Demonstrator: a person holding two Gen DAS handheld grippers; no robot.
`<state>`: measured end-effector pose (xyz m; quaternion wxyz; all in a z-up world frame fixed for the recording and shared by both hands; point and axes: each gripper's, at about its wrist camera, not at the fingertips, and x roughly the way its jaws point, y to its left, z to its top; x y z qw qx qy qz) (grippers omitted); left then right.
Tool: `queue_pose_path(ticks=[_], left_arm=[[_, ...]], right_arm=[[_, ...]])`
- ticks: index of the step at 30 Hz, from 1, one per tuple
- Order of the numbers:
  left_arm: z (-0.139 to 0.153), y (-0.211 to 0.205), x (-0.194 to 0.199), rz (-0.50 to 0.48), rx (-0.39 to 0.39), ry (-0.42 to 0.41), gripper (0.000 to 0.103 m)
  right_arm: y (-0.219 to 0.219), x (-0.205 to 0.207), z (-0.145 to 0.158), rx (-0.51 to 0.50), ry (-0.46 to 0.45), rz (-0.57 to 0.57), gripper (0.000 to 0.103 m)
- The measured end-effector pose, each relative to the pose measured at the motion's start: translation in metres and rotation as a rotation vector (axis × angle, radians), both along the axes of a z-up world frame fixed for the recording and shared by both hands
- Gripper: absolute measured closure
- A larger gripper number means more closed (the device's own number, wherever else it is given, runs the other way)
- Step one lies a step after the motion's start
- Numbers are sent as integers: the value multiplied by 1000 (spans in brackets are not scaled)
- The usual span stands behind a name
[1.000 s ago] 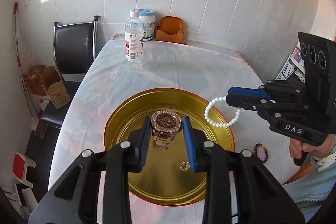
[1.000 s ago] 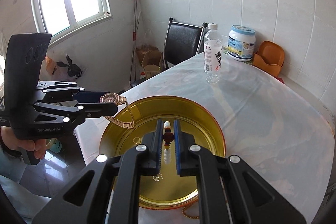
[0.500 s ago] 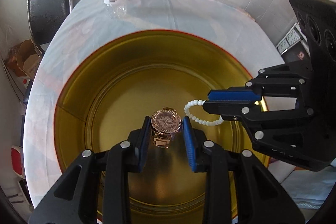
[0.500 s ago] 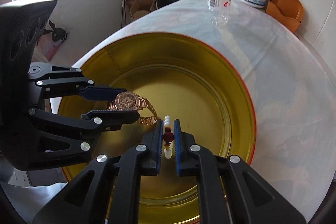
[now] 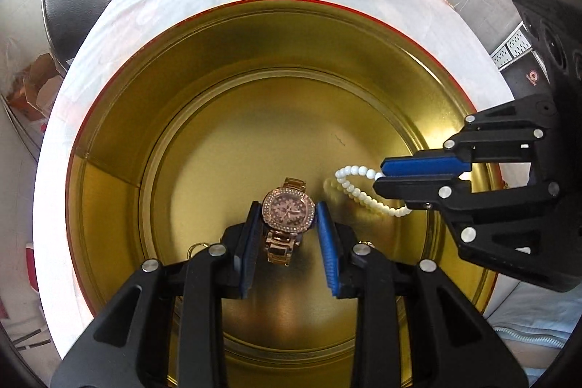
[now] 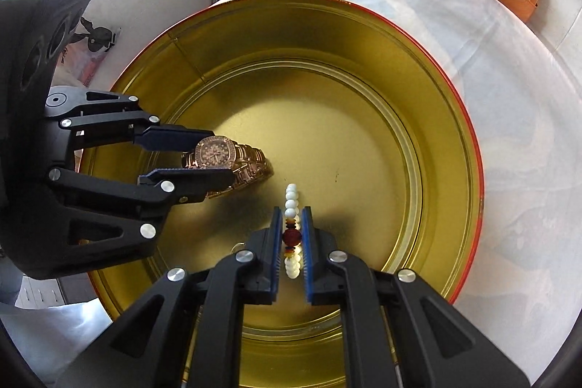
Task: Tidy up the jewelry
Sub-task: 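Open both grippers to drop the watch and white bracelet into the tin, then move both grippers back to the remaining jewelry beside the tin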
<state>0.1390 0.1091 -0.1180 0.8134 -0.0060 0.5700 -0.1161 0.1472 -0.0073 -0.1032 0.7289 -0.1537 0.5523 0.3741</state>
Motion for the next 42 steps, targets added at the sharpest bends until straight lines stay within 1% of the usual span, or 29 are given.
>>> queue_pose_path(ticks=[3, 4, 5, 6, 7, 8, 10, 12, 14, 18, 24, 26, 29, 33, 35, 38, 42], left_arm=[[6, -2, -5, -13, 27, -23, 71], [10, -4, -6, -24, 53, -42, 70], [15, -4, -9, -30, 85, -66, 65], [19, -2, -11, -28, 111, -88, 45], [24, 0, -13, -18, 139, -110, 27], [30, 3, -16, -6, 157, -135, 25], [39, 12, -19, 16, 146, -159, 25], [45, 20, -22, 40, 127, -167, 25], [48, 25, -24, 53, 122, -167, 25], [48, 28, -26, 59, 115, -157, 25], [53, 26, -30, 63, 98, -163, 25], [58, 25, -33, 66, 82, -161, 22], [69, 23, -43, 51, 52, -195, 21], [89, 14, -60, 0, -32, -253, 19], [94, 6, -64, -40, -67, -244, 19], [99, -16, -71, -136, -72, -259, 19], [102, -45, -82, -273, -120, -282, 19]], right_arm=[[0, -9, 8, 12, -37, 30, 91], [0, -12, 11, 16, -56, 54, 86], [0, -17, 15, 9, -86, 71, 63], [-2, -23, 19, 3, -129, 78, 35], [-4, -27, 24, 2, -180, 81, 28], [-7, -32, 28, 8, -220, 88, 25], [-11, -39, 34, 16, -247, 112, 23], [-15, -44, 38, 16, -262, 117, 18], [-18, -47, 40, 18, -272, 112, 16], [-20, -53, 43, 20, -263, 97, 16], [-17, -53, 50, 32, -282, 92, 12], [-24, -56, 54, 42, -287, 87, 12], [-39, -61, 61, 58, -292, 60, 11], [-74, -65, 70, 65, -286, -48, 11], [-95, -68, 74, 64, -287, -115, 11], [-122, -75, 77, 50, -289, -207, 11], [-146, -87, 78, 26, -290, -304, 11]])
